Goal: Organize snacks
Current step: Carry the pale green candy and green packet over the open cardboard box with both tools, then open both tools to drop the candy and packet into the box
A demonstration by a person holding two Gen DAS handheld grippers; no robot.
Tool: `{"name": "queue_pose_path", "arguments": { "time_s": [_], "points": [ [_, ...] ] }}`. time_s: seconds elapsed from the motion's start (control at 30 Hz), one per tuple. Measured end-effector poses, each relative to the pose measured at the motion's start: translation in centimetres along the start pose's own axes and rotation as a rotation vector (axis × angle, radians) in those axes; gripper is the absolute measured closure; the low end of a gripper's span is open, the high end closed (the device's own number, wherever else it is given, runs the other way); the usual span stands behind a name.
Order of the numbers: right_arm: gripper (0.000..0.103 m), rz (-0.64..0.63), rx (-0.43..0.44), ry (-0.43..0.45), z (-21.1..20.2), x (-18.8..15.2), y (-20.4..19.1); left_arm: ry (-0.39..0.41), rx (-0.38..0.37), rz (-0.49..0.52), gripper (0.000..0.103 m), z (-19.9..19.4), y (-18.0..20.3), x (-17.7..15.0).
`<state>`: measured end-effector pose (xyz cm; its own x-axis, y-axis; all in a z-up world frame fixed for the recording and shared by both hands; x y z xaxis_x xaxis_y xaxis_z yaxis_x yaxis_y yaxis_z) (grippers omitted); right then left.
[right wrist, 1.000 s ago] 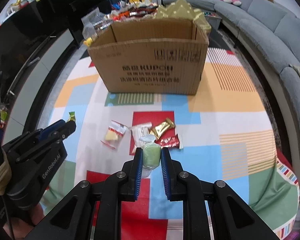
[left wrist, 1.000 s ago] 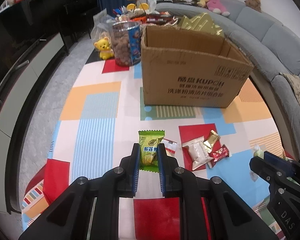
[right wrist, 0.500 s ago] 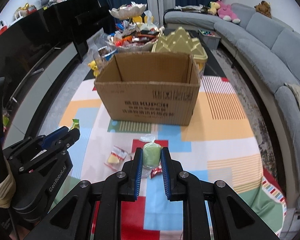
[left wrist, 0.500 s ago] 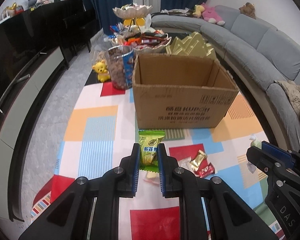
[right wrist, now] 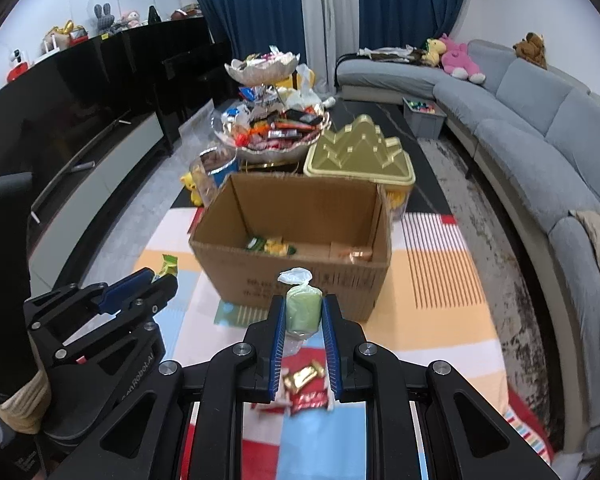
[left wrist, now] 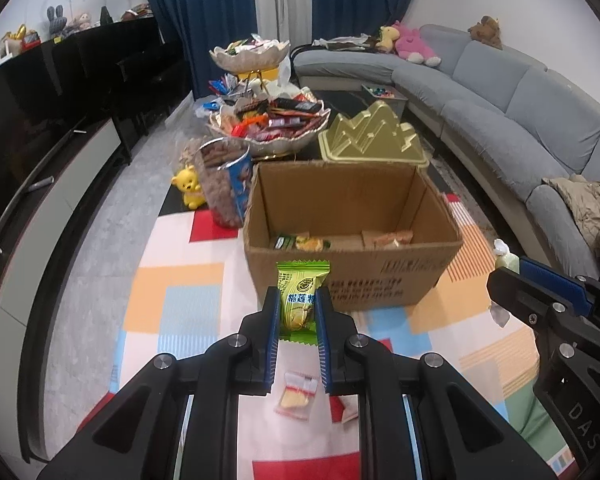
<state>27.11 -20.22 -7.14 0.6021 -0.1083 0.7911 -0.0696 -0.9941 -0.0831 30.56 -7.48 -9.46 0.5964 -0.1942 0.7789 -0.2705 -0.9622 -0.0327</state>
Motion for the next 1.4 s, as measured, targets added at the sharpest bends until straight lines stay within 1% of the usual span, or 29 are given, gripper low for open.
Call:
{"name": "queue_pose_path", "arguments": {
  "time_s": [0.37,0.67,1.1,1.4],
  "points": [
    [0.083,-0.011,0.012,0.026,2.9,3.5,1.3,0.024,-0.011,-0.001,0.085,3.4,0.3,3.9],
    [0.083,-0.038,0.031,0.035,5.6,5.8,1.3,0.025,-0.013,0.000,0.085,6.6,0.2,5.9],
    [0.083,-0.060,0.048,0.030,9.6,7.7,1.4,0.014,-0.017,-0.012,0.085,10.5,-0.8,7.1],
    [0.083,-0.068,0.068,0.001,11.2,7.9,1.6,-0.013,-0.029,-0.021,0.083,11.6,-0.9,6.6]
  ]
}}
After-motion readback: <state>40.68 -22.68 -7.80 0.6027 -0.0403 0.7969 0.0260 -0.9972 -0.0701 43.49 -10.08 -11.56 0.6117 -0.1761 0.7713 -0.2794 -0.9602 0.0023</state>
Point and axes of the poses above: each gripper's, at about its wrist camera, not at the fingertips, and z roughly the way its jaws point, y to its right, x to its top, the point moved 5 cm from there along z, roughly the way its jaws point, and after that the axes turned 12 degrees about y, right-handed, at the moved point
